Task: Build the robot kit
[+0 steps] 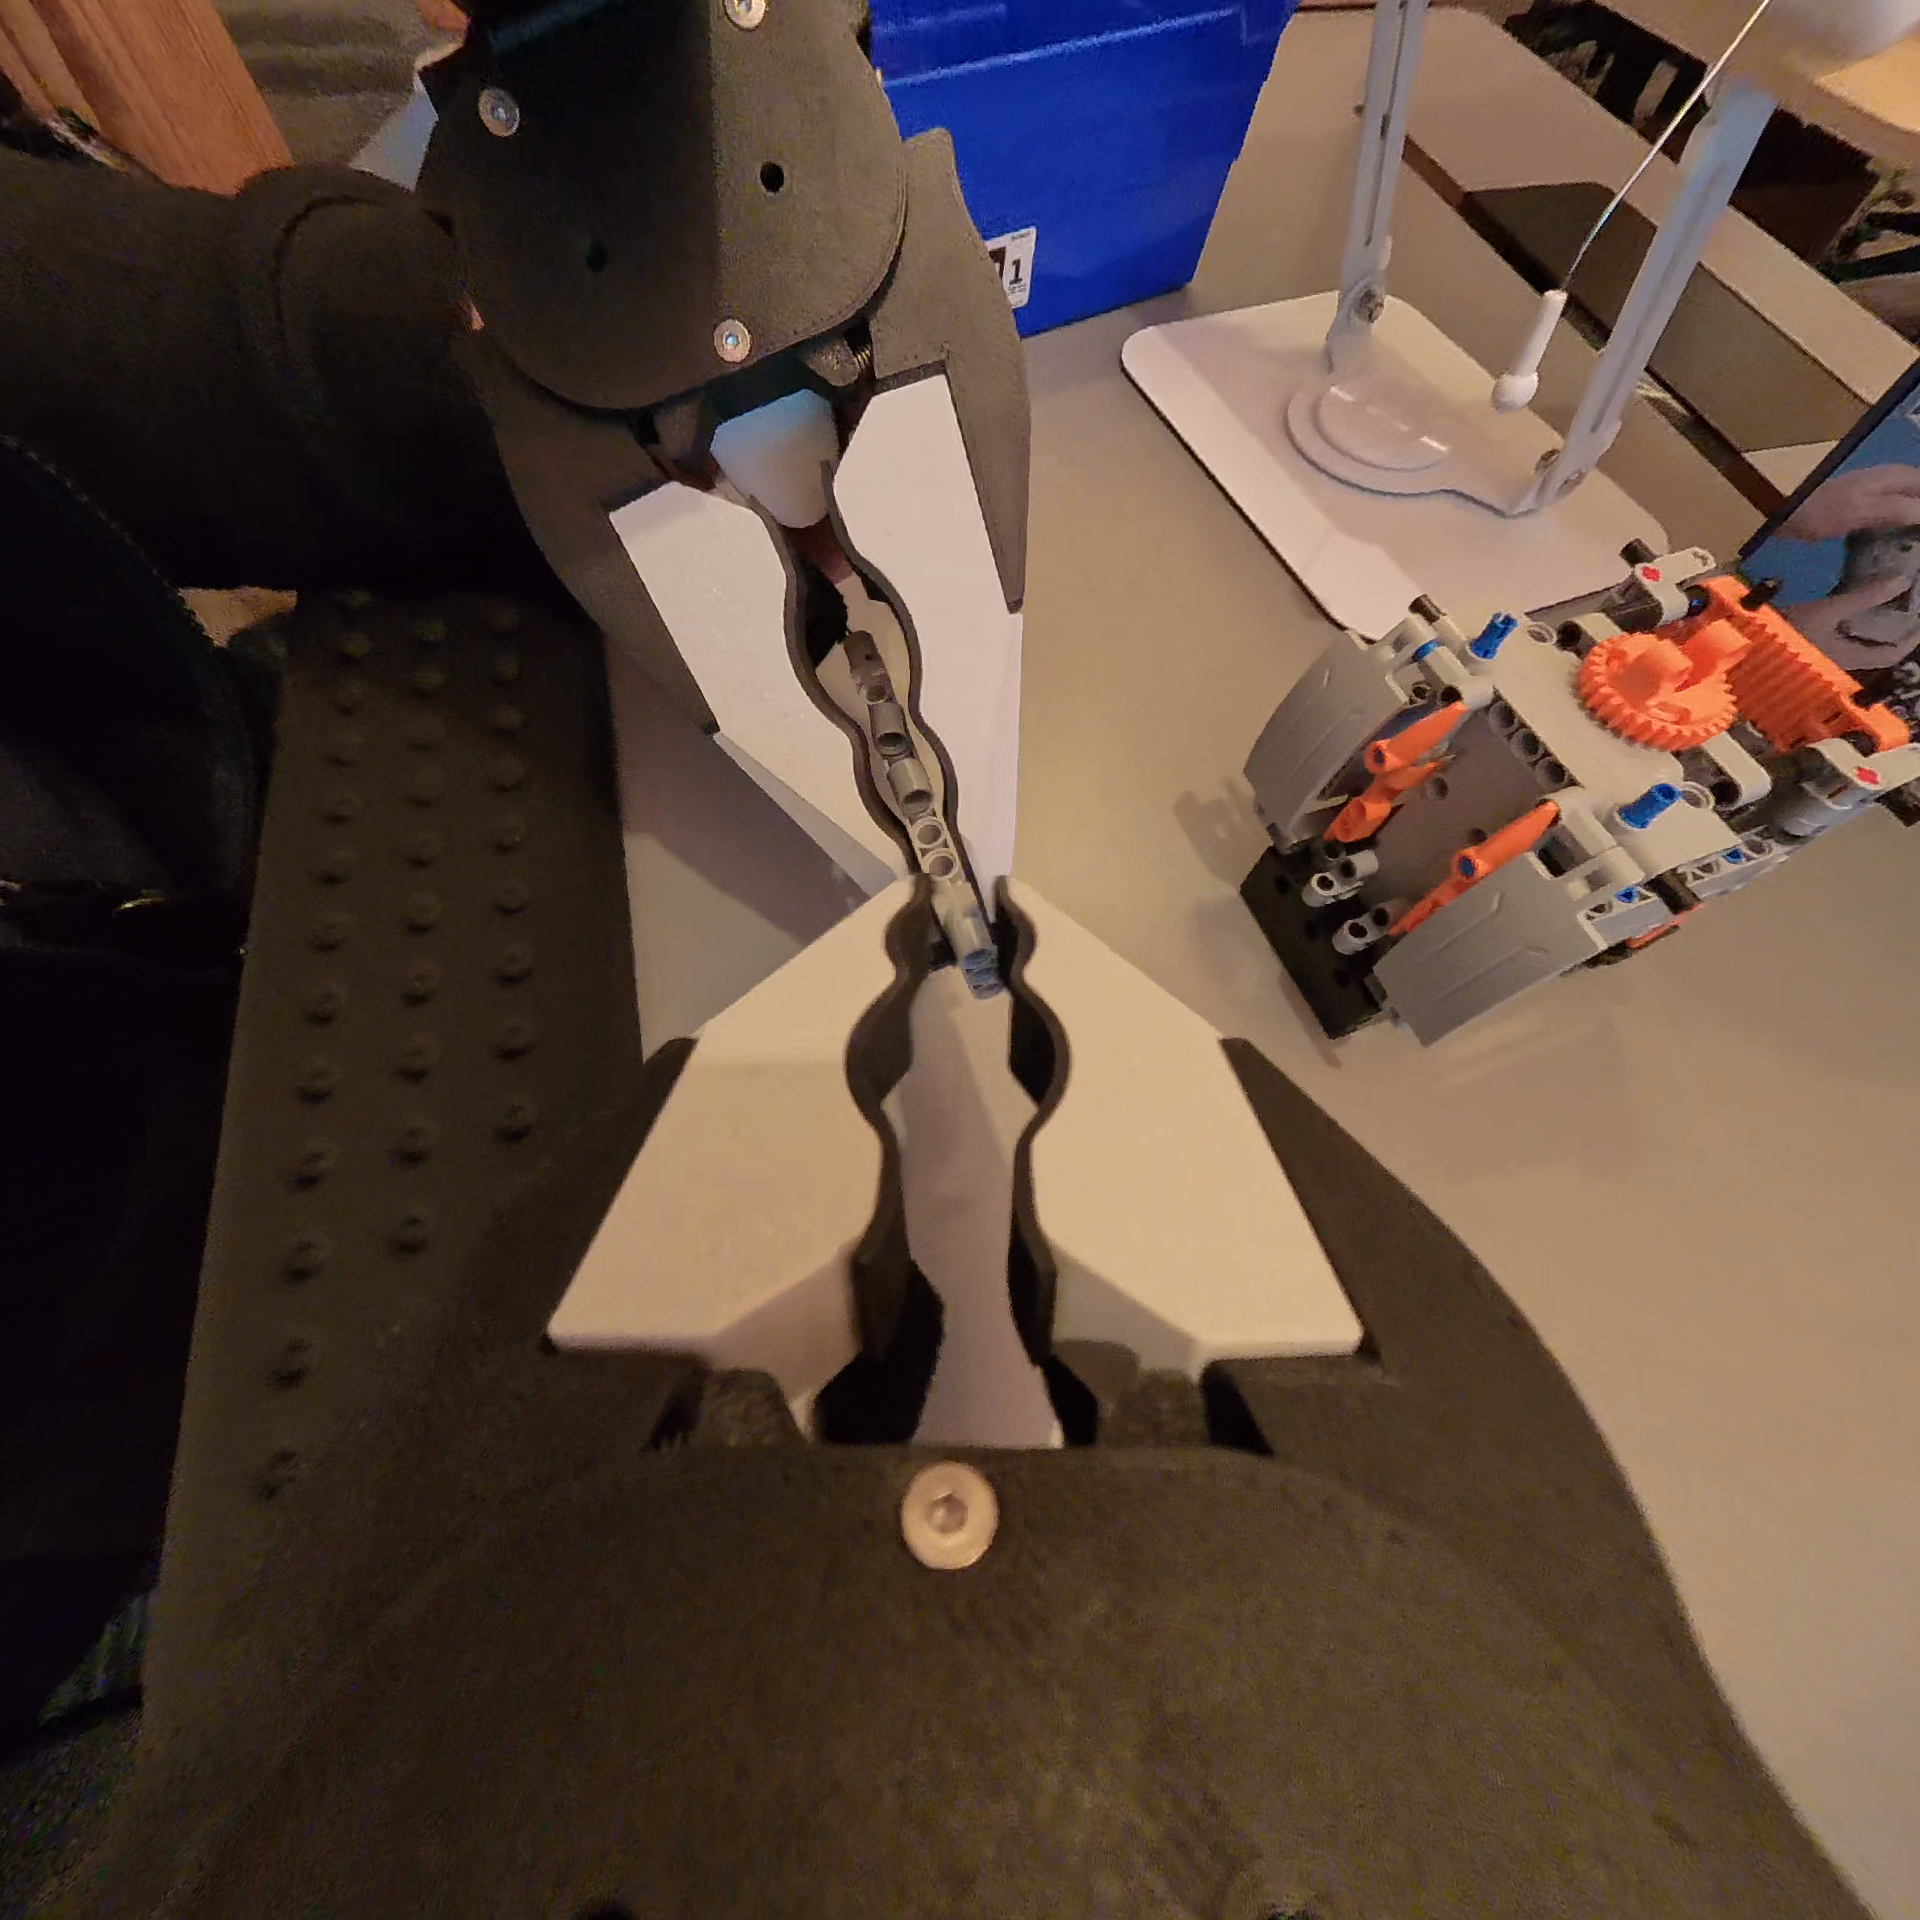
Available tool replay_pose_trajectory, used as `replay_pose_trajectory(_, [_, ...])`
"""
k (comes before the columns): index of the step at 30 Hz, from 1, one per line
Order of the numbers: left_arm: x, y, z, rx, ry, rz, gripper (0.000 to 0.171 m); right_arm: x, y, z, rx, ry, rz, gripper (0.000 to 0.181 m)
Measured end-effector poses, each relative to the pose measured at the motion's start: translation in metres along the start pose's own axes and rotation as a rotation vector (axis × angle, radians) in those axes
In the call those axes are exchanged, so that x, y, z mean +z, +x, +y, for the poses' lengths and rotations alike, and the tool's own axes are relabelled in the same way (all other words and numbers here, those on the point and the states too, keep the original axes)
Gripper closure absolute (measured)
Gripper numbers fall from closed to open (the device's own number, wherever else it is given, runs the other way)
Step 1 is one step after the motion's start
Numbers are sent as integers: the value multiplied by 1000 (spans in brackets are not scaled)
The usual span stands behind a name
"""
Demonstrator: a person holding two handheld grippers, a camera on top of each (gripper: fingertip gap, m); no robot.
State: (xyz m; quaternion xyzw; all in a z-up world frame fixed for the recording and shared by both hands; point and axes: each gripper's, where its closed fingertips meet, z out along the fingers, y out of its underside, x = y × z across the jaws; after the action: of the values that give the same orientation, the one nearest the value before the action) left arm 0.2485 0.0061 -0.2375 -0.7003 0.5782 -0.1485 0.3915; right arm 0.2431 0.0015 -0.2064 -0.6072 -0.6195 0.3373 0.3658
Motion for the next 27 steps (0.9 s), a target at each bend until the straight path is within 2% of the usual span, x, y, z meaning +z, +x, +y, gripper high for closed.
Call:
replay_pose_trajectory(2, [-4,1,-2,-14,24,25,166,2,0,1,-1,-16,1,161])
replay_pose_trajectory(4, [-7,1,-3,-29,35,34,166,6,-4,0,-9,-26,-19,163])
replay_pose_trajectory(6, [-9,2,-1,-25,33,40,166,10,-6,-2,-25,-38,-21,173])
replay_pose_trajectory(10, [-13,-1,7,-28,19,30,165,19,-6,-4,-25,-69,-25,174])
replay_pose_trajectory(14, [-24,-15,18,-92,-1,-13,147,25,-3,-8,28,-55,-27,176])
replay_pose_trajectory(18, [-40,-32,43,-176,-75,-77,143,30,5,3,77,-71,-36,176])
replay_pose_trajectory(23, [-75,-49,51,-235,-76,-180,143,45,14,21,157,-128,-45,176])
replay_pose_trajectory(27, [-89,-51,67,-258,-170,-225,149,57,14,37,183,-196,-58,176])
